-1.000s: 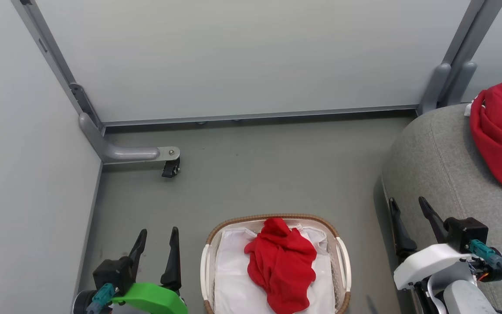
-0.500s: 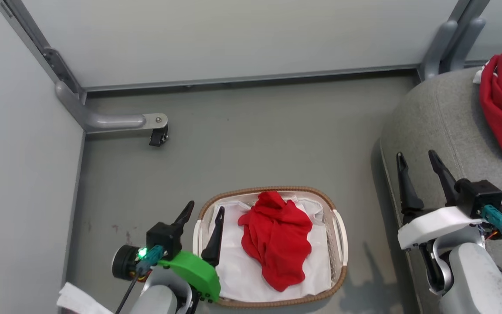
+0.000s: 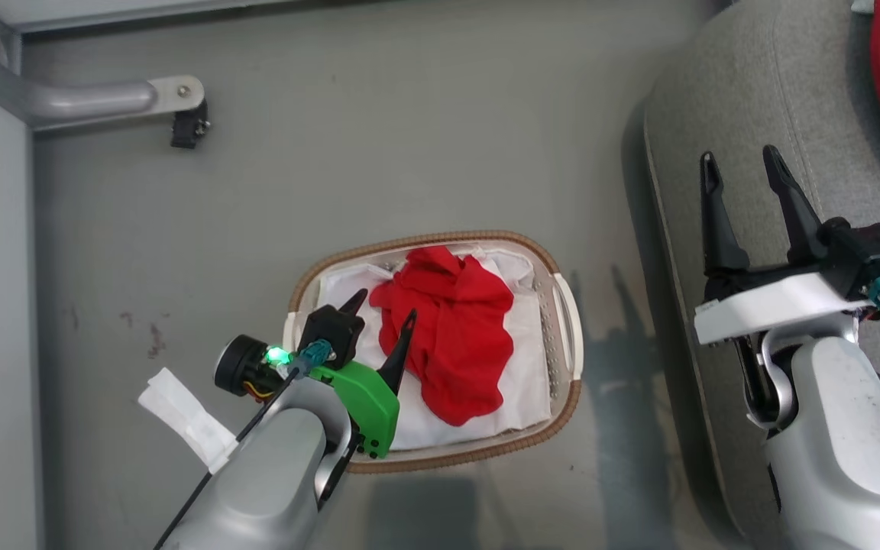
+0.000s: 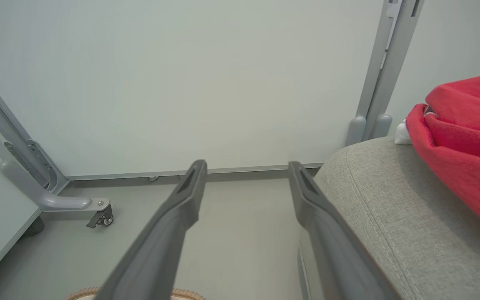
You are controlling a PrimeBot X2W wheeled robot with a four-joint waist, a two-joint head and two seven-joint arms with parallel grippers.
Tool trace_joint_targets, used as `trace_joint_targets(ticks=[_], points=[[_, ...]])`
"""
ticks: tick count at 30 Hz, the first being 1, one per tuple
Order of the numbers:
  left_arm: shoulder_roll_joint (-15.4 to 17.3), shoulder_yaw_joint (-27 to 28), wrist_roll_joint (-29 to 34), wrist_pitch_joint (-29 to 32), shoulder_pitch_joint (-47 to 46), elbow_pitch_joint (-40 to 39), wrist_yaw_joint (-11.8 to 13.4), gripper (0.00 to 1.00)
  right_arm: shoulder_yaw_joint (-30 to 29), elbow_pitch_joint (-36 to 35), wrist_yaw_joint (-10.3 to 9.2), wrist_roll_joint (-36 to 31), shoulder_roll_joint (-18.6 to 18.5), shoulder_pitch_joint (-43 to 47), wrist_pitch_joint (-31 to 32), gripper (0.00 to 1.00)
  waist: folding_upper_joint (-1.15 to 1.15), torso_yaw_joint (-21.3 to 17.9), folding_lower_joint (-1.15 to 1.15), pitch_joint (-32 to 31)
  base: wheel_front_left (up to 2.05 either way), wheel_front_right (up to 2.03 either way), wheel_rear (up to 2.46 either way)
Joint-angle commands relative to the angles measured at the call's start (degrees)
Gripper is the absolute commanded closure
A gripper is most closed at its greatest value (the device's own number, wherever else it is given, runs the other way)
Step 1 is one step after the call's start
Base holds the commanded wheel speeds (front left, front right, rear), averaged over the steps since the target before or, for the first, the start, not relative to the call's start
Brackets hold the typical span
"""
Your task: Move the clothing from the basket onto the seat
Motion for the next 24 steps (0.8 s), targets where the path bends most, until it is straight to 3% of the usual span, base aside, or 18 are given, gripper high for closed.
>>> trace_joint_targets(ticks=[1,14,24], points=[[0.38,-0.87,-0.45,0.02,-2.32,1.63,0.18,0.0,0.66,-0.73,-0.07,0.86,-0.09,-1.57,-0.27,0.0,0.0,-6.64,-0.01,9.2,0.0,0.0,0.0],[0.43,-5.53,-1.83,0.09,-11.35,14.7,0.9,0.0,4.71,-6.18,-0.07,6.82,-0.08,-7.35,-0.28,0.0,0.0,-14.64,-0.01,21.34,0.0,0.0,0.0],[0.58,-5.62,-1.19,0.03,-15.62,19.0,1.91,0.0,5.14,-7.52,-0.07,7.67,-0.08,-8.98,-0.28,0.0,0.0,-16.07,-0.01,26.9,0.0,0.0,0.0]])
